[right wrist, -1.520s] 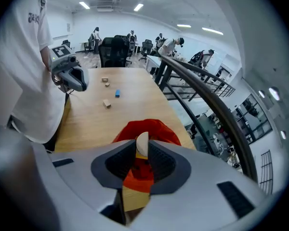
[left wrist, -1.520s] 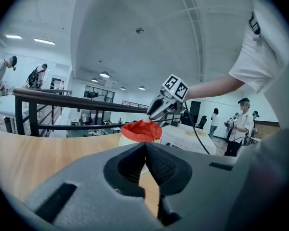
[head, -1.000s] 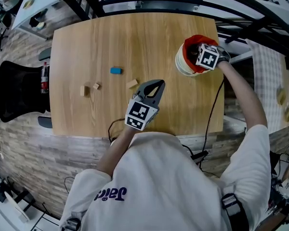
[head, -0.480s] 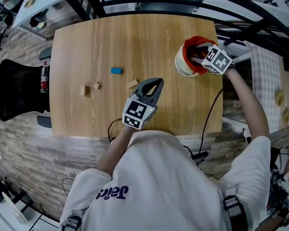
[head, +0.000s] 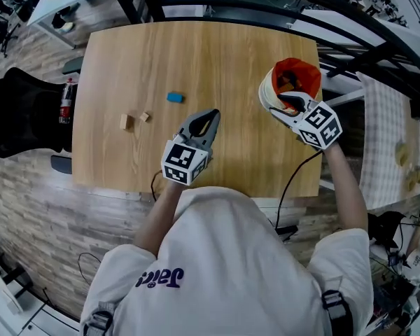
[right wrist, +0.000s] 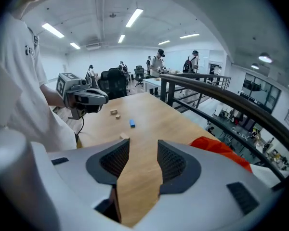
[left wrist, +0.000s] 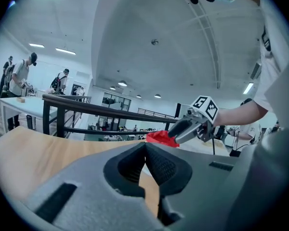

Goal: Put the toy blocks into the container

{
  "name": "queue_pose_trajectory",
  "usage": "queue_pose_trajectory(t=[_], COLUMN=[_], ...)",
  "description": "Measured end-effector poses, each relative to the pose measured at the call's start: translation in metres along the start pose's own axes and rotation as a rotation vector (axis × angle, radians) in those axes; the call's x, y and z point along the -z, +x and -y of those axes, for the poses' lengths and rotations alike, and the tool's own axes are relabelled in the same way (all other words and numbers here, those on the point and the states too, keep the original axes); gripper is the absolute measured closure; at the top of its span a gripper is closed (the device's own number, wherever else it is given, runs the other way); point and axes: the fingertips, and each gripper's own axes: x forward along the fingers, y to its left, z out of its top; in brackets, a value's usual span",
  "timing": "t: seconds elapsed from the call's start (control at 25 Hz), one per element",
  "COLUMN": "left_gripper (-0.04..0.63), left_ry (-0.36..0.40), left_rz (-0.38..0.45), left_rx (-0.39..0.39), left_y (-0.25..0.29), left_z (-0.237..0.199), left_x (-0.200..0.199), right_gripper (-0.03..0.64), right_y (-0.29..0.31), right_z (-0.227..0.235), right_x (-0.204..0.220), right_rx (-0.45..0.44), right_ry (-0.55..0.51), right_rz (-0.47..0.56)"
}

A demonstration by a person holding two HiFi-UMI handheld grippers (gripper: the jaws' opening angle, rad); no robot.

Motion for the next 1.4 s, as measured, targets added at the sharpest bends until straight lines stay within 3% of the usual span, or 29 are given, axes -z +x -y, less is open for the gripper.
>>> queue_pose_trajectory(t=[0.44, 0.64, 0.8, 1.08, 1.4], left_gripper=[0.588, 0.588, 0.588, 0.588, 0.588], left_ry=[-0.068, -0.081, -0.107, -0.185, -0.213], left_rz=[-0.009, -0.022, -0.037, -0.061, -0.085], left_rx=[-0.142, -0.194, -0.245, -0.326, -0.333], left_y=[-0.051, -0.069, -0.08, -0.092, -0.09], left_z=[-0.047, -0.064, -0.077, -0.11, -0.121], left_x=[0.025, 0.034, 0.046, 0.068, 0.077], right_gripper=[0.442, 0.442, 0.435, 0.363, 0.312], right_y=[0.092, 0.155, 0.198, 0.266, 0.304], right_z=[-0.09, -0.121, -0.127, -0.124, -0.111], right_x=[0.028, 0.047, 0.053, 0.05, 0.064], right_rx=[-0.073, -0.092, -0.024, 0.085, 0.282], right_ry=[0.226, 0.324, 0.368, 0.476, 0.552], right_rz=[0.078, 0.027, -0.005, -0.033, -0.101])
